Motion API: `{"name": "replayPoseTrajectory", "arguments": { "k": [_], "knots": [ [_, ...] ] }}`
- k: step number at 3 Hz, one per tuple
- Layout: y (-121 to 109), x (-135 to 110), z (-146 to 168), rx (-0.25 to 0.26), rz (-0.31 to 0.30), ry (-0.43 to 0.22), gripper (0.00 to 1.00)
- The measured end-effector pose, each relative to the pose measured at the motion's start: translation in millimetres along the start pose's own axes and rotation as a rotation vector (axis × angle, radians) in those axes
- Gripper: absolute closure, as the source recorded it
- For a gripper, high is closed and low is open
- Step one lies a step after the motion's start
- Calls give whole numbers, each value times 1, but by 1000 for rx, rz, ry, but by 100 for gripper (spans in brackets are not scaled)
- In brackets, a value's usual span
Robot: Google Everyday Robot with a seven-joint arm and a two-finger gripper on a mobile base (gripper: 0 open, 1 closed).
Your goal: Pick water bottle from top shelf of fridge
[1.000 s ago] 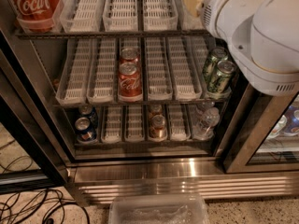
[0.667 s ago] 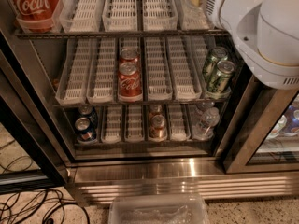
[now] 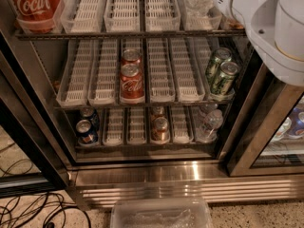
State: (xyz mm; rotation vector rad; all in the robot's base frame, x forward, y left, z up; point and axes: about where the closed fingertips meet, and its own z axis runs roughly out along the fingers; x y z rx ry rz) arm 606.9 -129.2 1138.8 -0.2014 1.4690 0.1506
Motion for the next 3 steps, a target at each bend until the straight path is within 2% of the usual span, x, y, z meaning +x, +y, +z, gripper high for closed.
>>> {"name": "replayPoseTrajectory", "arguments": {
  "k": [1,2,3],
  "knots": [
    [-7,16,-29,-6,-17,53,100],
    [-7,53,-62,-42,-32,146,100],
    [-6,50,-65,-42,-32,146,100]
  ]
}}
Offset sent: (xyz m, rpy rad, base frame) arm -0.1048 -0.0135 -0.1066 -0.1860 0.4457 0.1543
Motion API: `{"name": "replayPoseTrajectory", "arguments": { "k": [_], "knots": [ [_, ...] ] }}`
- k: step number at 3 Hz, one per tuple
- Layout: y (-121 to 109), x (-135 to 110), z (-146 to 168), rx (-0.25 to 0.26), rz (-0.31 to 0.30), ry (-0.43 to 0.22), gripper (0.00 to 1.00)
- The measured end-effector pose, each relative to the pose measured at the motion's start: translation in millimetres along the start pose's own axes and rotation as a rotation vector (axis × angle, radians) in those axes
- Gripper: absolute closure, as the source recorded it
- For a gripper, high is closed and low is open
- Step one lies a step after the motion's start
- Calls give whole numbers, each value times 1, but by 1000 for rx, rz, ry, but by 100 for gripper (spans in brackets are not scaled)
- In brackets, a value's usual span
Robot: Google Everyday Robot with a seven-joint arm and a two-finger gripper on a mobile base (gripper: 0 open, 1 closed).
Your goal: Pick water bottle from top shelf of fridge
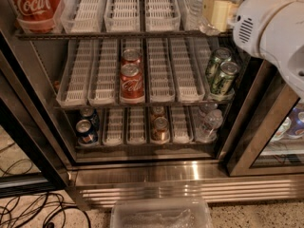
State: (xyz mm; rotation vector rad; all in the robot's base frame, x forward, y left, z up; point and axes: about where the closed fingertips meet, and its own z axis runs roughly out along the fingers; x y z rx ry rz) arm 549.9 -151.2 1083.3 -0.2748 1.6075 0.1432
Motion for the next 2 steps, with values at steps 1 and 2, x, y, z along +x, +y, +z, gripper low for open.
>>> {"name": "replayPoseTrajectory", "arguments": {
  "k": [1,2],
  "knots": [
    [-4,1,-4,4,-3,5,100],
    [-21,-1,-19,-32,-27,31,100]
  ]
}}
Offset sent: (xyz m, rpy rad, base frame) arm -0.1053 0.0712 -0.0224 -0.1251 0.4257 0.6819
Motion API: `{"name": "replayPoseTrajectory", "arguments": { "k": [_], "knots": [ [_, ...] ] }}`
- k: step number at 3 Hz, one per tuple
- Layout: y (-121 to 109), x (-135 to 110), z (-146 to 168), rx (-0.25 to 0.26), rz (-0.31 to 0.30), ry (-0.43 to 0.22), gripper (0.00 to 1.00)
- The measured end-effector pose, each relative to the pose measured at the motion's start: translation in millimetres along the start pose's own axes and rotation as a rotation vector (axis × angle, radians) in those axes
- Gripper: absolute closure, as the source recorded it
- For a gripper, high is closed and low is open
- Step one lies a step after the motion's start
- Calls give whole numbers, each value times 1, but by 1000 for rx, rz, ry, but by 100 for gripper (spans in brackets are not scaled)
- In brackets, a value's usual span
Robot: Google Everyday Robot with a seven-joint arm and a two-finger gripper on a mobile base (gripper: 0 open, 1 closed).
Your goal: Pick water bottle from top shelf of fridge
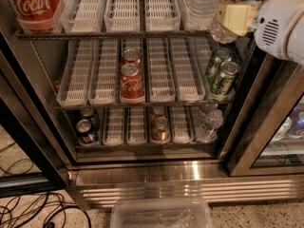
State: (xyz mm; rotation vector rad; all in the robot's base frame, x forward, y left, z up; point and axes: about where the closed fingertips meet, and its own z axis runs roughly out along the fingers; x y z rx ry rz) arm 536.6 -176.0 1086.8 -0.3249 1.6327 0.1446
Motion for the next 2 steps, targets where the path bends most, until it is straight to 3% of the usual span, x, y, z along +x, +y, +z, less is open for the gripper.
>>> {"name": "replayPoseTrajectory", "arguments": {
  "k": [1,2],
  "knots": [
    [0,0,0,0,0,0,100],
    [25,15,0,-89,13,50,100]
  ]
}}
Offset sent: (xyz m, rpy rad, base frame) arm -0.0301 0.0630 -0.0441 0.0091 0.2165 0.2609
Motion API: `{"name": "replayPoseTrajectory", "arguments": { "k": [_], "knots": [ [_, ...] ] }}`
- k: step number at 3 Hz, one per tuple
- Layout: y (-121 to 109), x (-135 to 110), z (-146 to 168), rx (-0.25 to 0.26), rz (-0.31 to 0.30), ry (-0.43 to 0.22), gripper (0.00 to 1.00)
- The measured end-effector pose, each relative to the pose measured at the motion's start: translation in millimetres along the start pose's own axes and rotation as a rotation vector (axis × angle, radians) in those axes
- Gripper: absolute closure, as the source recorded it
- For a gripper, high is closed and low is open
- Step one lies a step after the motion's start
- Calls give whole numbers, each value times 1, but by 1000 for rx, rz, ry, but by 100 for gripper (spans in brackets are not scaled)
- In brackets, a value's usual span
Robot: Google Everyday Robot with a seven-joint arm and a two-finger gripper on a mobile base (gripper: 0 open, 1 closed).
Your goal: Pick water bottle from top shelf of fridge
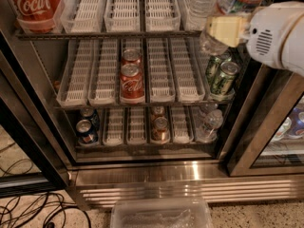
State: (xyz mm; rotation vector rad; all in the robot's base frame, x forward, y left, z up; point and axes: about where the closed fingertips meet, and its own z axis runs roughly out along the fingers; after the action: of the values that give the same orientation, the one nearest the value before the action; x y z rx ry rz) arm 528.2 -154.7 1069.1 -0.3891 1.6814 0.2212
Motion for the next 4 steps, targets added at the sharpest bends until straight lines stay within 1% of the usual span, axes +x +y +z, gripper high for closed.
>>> {"name": "replayPoseTrajectory", "arguments": {
  "k": [1,2,3,4],
  "knots": [
    [57,20,1,-185,4,85,100],
    [106,23,-8,-374,-7,125,100],
    [137,25,-18,-548,4,147,100],
    [145,27,-20,-610,8,151,100]
  ]
}}
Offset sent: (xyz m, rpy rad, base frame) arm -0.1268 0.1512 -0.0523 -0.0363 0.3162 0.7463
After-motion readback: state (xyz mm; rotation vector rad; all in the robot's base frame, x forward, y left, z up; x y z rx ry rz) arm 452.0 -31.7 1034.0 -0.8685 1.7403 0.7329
